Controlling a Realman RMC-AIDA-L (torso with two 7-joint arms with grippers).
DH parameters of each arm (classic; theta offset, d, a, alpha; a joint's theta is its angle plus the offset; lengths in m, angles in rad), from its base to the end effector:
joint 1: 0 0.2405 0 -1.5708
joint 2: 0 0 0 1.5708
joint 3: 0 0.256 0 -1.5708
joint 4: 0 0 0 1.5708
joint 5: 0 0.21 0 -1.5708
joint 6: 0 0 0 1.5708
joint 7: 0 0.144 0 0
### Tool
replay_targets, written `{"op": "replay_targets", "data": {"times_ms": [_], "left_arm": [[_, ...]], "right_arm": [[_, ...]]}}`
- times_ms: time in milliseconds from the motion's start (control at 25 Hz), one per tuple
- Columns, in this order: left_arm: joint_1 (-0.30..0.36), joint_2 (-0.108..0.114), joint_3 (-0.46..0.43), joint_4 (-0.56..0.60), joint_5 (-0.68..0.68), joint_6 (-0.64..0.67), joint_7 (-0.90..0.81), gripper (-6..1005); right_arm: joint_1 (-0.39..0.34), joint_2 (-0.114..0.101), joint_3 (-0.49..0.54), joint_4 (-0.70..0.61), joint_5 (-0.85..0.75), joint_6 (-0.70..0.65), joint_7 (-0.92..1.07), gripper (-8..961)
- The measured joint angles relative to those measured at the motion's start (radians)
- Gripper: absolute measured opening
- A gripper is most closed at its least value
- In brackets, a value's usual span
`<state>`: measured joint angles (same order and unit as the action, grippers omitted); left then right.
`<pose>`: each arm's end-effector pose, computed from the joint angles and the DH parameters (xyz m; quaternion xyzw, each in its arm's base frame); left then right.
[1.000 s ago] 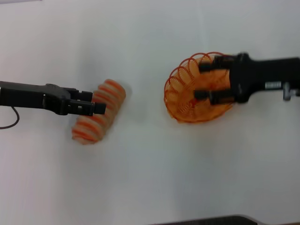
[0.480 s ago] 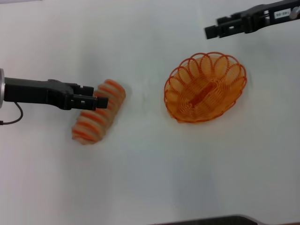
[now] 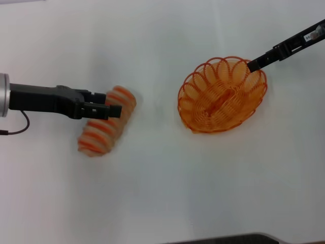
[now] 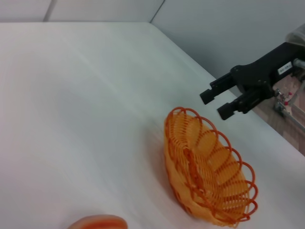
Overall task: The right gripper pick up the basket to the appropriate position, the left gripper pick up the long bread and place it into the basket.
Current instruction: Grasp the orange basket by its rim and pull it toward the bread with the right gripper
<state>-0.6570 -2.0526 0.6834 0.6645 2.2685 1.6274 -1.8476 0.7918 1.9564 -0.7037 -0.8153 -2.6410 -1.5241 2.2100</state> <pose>-0.2482 0.3406 -0.0042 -0.9172 -0.3737 -0.1373 0.0175 0.2555 0.3993 0.0627 -0.8809 0.4405 -0.0544 0.1646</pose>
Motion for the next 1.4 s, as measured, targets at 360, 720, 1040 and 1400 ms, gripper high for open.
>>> {"op": "replay_targets", "data": {"times_ms": [360, 720, 1040, 1400], "left_arm": [[0.006, -0.006, 0.002, 0.001, 0.0, 0.0, 0.001, 812], [0.01, -0.012, 0.006, -0.006, 0.002, -0.022, 0.004, 812], [0.013, -0.016, 0.008, -0.007, 0.007, -0.028, 0.005, 812], [0.013, -0.017, 0.008, -0.006, 0.004, -0.028, 0.005, 811]], "right_arm": [[-0.002, 0.035, -0.028, 0.035, -0.052, 0.106, 0.016, 718], [0.011, 0.055, -0.066, 0.122, -0.052, 0.243, 0.007, 701], [0.012, 0.058, -0.08, 0.141, -0.047, 0.263, -0.004, 556], [-0.011, 0.05, -0.065, 0.131, -0.003, 0.228, -0.004, 276]]}}
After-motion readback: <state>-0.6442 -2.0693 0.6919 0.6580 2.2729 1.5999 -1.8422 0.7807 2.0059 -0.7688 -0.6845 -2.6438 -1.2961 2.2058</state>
